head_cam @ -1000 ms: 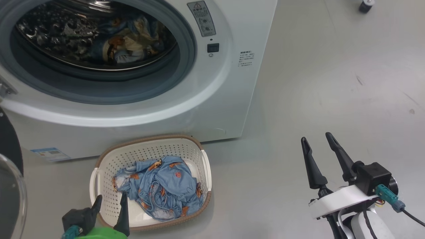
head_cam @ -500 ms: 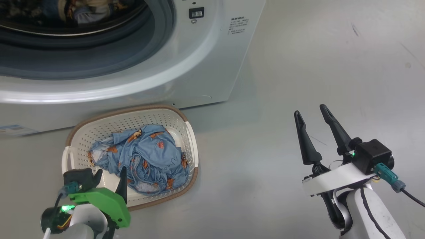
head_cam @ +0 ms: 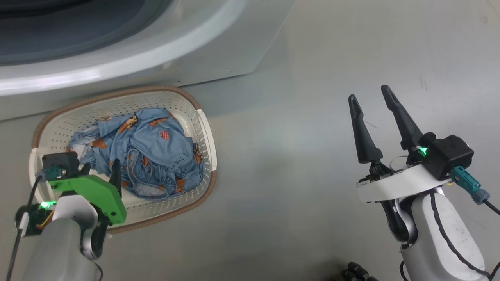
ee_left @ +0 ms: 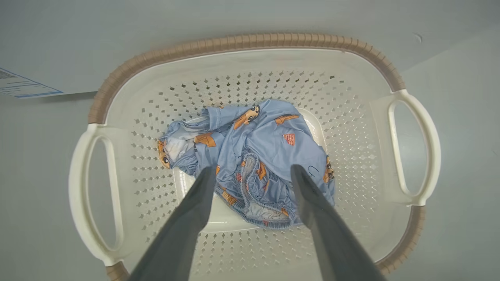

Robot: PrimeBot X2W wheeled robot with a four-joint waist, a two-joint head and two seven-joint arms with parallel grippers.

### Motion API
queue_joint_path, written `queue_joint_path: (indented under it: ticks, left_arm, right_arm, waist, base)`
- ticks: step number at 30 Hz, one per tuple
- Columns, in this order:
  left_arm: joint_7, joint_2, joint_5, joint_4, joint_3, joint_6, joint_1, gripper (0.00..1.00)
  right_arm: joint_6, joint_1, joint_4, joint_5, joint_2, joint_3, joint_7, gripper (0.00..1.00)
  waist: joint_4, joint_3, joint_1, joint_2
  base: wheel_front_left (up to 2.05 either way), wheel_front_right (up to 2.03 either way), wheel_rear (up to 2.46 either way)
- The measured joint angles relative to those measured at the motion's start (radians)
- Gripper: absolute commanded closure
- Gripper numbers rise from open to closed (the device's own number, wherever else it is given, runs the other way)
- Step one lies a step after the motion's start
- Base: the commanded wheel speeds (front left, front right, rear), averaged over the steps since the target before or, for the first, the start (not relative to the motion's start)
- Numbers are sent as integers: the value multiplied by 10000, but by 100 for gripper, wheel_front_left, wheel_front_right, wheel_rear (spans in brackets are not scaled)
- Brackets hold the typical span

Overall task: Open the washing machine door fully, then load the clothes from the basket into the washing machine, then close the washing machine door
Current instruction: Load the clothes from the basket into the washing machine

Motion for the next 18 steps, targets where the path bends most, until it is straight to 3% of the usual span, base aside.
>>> queue_joint_path:
  ticks: [18]
  left_arm:
    - [96, 228, -13, 1684, 171, -25, -1964, 0]
  right_arm:
    - [0, -948, -182, -144, 56, -282, 0, 0]
  waist:
    - [-498, 2114, 0, 0]
  base:
    - [0, 0, 0]
